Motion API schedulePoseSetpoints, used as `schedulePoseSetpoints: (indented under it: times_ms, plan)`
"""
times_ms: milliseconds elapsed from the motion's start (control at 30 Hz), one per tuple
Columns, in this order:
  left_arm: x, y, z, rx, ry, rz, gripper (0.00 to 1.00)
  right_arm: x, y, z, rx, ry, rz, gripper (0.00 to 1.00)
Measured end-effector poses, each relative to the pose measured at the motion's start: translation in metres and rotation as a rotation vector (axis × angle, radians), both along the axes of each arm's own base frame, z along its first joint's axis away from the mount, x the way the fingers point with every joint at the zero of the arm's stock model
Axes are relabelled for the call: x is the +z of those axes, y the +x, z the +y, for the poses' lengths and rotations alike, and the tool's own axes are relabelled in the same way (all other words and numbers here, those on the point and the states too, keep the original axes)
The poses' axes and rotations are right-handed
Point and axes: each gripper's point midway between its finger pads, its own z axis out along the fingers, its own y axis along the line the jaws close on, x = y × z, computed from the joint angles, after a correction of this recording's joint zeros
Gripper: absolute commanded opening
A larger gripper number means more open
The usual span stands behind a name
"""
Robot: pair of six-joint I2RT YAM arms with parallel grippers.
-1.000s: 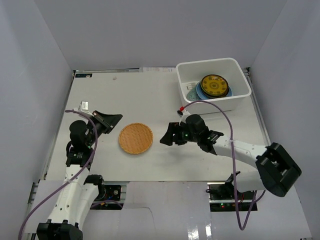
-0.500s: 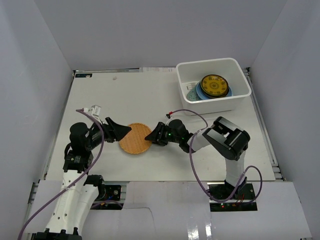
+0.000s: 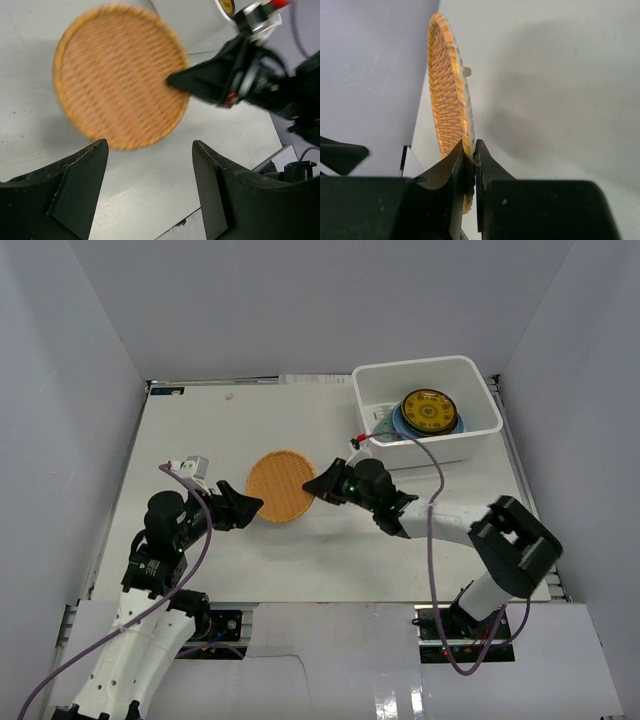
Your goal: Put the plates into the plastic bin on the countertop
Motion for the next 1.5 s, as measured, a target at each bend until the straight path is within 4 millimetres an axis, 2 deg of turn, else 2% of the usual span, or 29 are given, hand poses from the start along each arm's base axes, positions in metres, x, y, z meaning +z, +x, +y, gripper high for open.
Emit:
schedulePoseSetpoints:
  times_ms: [100,133,167,200,267,333,400,433,500,633,733,833,867,933,967,1000,1033,1067,1133,1267,1367,1500]
  plan:
    - [0.002,-0.001,0.003,0.025,0.011,-0.012,0.79,0.081,0.028,-0.023,-0.073,0.002,-0.199,0.08]
    - [0.003,-0.001,0.002,0.027,0.013,-0.018,0.81,0.109,0.042,-0.037,-0.109,0.000,-0.269,0.08]
    - [0.003,-0.002,0.002,0.027,0.015,-0.019,0.98,0.146,0.062,-0.061,-0.172,-0.008,-0.349,0.08]
    - [0.004,-0.003,0.002,0.026,0.018,-0.023,0.98,0.163,0.074,-0.078,-0.217,-0.015,-0.387,0.08]
    - [0.005,-0.006,-0.001,0.017,0.011,-0.026,0.98,0.202,0.107,-0.132,-0.347,-0.048,-0.471,0.08]
    - [0.007,-0.008,-0.004,-0.001,0.008,-0.033,0.98,0.223,0.139,-0.192,-0.495,-0.103,-0.518,0.08]
    - [0.008,-0.011,-0.007,-0.016,0.005,-0.037,0.98,0.225,0.165,-0.243,-0.613,-0.178,-0.512,0.08]
    - [0.008,-0.012,-0.008,-0.022,0.004,-0.039,0.98,0.219,0.177,-0.264,-0.656,-0.213,-0.491,0.08]
    - [0.009,-0.014,-0.009,-0.032,0.003,-0.042,0.98,0.198,0.198,-0.285,-0.677,-0.268,-0.432,0.08]
    - [0.009,-0.016,-0.013,-0.053,-0.002,-0.045,0.98,0.132,0.228,-0.299,-0.639,-0.345,-0.258,0.08]
    - [0.009,-0.017,-0.015,-0.061,-0.003,-0.045,0.98,0.082,0.232,-0.304,-0.606,-0.394,-0.117,0.09]
    - [0.008,-0.017,-0.015,-0.063,-0.002,-0.044,0.98,0.053,0.225,-0.307,-0.590,-0.427,-0.026,0.20]
    - [0.008,-0.018,-0.015,-0.064,-0.002,-0.044,0.98,0.050,0.223,-0.307,-0.589,-0.431,-0.010,0.31]
    - [0.008,-0.018,-0.015,-0.065,-0.002,-0.043,0.98,0.050,0.223,-0.308,-0.596,-0.430,-0.005,0.45]
    - [0.008,-0.018,-0.016,-0.066,-0.002,-0.043,0.98,0.051,0.223,-0.308,-0.599,-0.430,-0.008,0.60]
    - [0.008,-0.018,-0.016,-0.067,-0.002,-0.042,0.98,0.052,0.223,-0.309,-0.603,-0.434,-0.008,0.70]
    - [0.008,-0.018,-0.016,-0.067,-0.002,-0.042,0.98,0.052,0.223,-0.310,-0.606,-0.436,-0.008,0.88]
    - [0.007,-0.018,-0.016,-0.067,-0.002,-0.041,0.98,0.053,0.223,-0.311,-0.609,-0.445,-0.005,0.96]
    - [0.006,-0.018,-0.016,-0.068,-0.001,-0.039,0.98,0.065,0.227,-0.315,-0.621,-0.464,-0.032,0.90]
    - [0.004,-0.017,-0.016,-0.068,0.002,-0.032,0.98,0.090,0.225,-0.329,-0.687,-0.503,-0.070,0.90]
    - [0.002,-0.016,-0.017,-0.067,0.006,-0.022,0.98,0.114,0.210,-0.340,-0.740,-0.521,-0.110,0.90]
    - [-0.002,-0.014,-0.017,-0.066,0.014,-0.006,0.98,0.148,0.172,-0.345,-0.791,-0.476,-0.202,0.90]
